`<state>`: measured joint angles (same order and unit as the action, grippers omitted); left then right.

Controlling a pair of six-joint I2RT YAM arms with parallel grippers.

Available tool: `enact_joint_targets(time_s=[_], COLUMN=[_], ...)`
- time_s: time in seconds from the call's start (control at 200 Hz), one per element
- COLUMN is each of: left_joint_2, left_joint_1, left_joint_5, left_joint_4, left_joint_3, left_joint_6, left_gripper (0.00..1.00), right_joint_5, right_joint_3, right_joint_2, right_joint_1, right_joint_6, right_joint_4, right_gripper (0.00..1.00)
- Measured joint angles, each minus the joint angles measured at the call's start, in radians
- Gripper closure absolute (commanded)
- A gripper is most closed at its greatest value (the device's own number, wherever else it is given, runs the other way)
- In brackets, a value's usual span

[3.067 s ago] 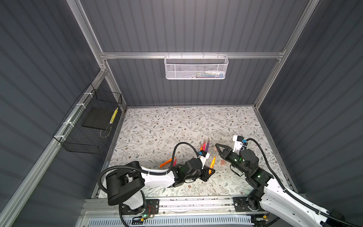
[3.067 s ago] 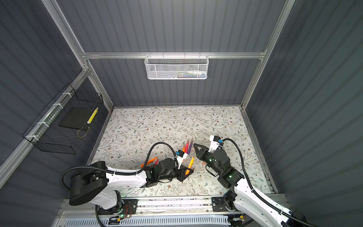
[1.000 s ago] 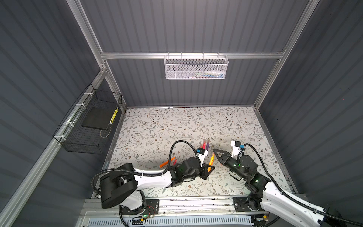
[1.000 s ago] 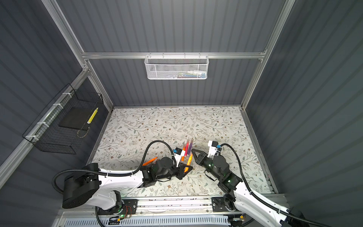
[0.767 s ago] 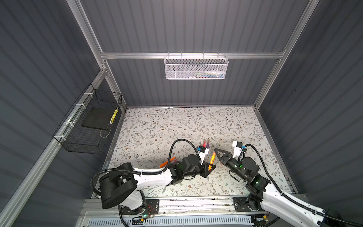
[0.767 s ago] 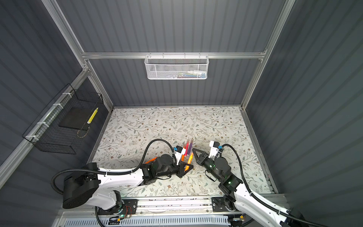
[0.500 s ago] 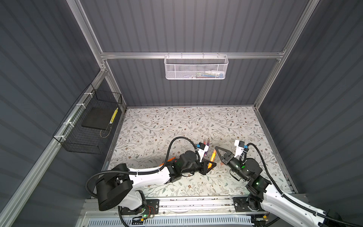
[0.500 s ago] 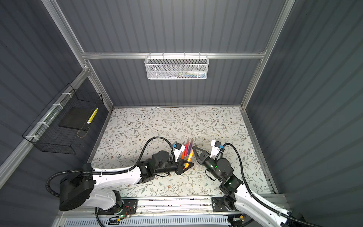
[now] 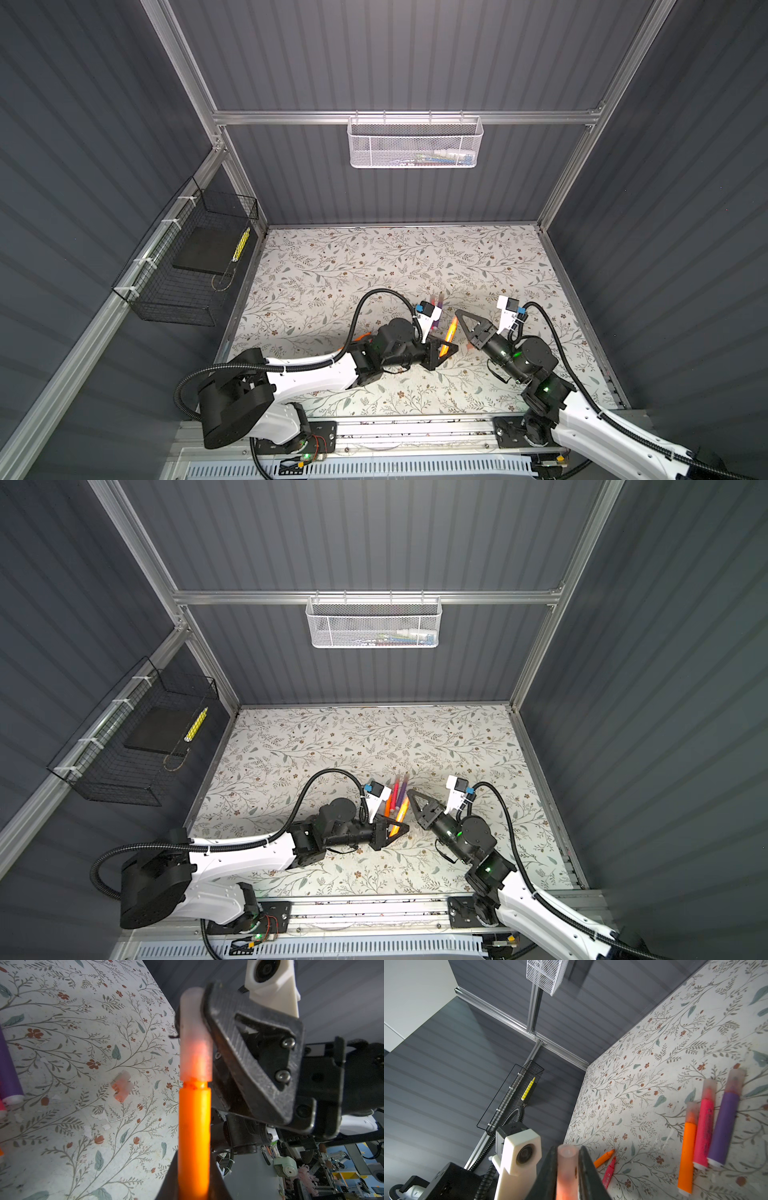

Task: Insert the pens into the pen caps
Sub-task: 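Lower the held cap onto the orange marker tip with the right gripper, then press the cap down onto the orange marker with the right gripper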

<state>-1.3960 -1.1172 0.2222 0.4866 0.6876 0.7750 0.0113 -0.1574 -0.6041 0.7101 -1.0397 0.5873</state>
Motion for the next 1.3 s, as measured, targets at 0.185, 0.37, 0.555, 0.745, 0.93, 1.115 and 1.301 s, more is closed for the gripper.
enact_joint_targets(time_s=[0.185, 0.37, 0.555, 0.745, 0.93, 1.115, 1.301], left_joint_2=[0.000, 0.002, 0.009, 0.020, 0.043, 0.052, 0.053], left_joint_1=[0.000, 0.000, 0.000, 0.000, 0.006, 0.006, 0.006], left_joint_5=[0.001, 0.004, 0.003, -0.005, -0.014, -0.016, -0.024], left_joint_4=[0.001, 0.001, 0.001, 0.001, 0.029, 0.048, 0.050], left_joint_3=[0.000, 0.000, 0.000, 0.000, 0.000, 0.000, 0.000], left_joint_6=[0.000, 0.000, -0.004, -0.005, -0.017, -0.035, -0.049], left_gripper=[1.00, 1.00, 1.00, 1.00, 1.00, 1.00, 1.00], right_joint_5=[0.000, 0.000, 0.000, 0.001, 0.002, 0.005, -0.003], right_joint_3=[0.000, -0.002, -0.002, -0.002, -0.014, -0.087, -0.173], right_joint_2=[0.017, 0.046, 0.093, 0.119, 0.111, 0.094, 0.063], right_joint_1=[0.003, 0.005, 0.006, 0.006, 0.006, 0.006, 0.006], right_joint_6=[0.011, 0.015, 0.020, 0.020, 0.045, 0.079, 0.115], right_joint_4=[-0.045, -0.086, -0.128, -0.149, -0.198, -0.255, -0.276], right_gripper=[0.65, 0.63, 0.63, 0.60, 0.53, 0.49, 0.49])
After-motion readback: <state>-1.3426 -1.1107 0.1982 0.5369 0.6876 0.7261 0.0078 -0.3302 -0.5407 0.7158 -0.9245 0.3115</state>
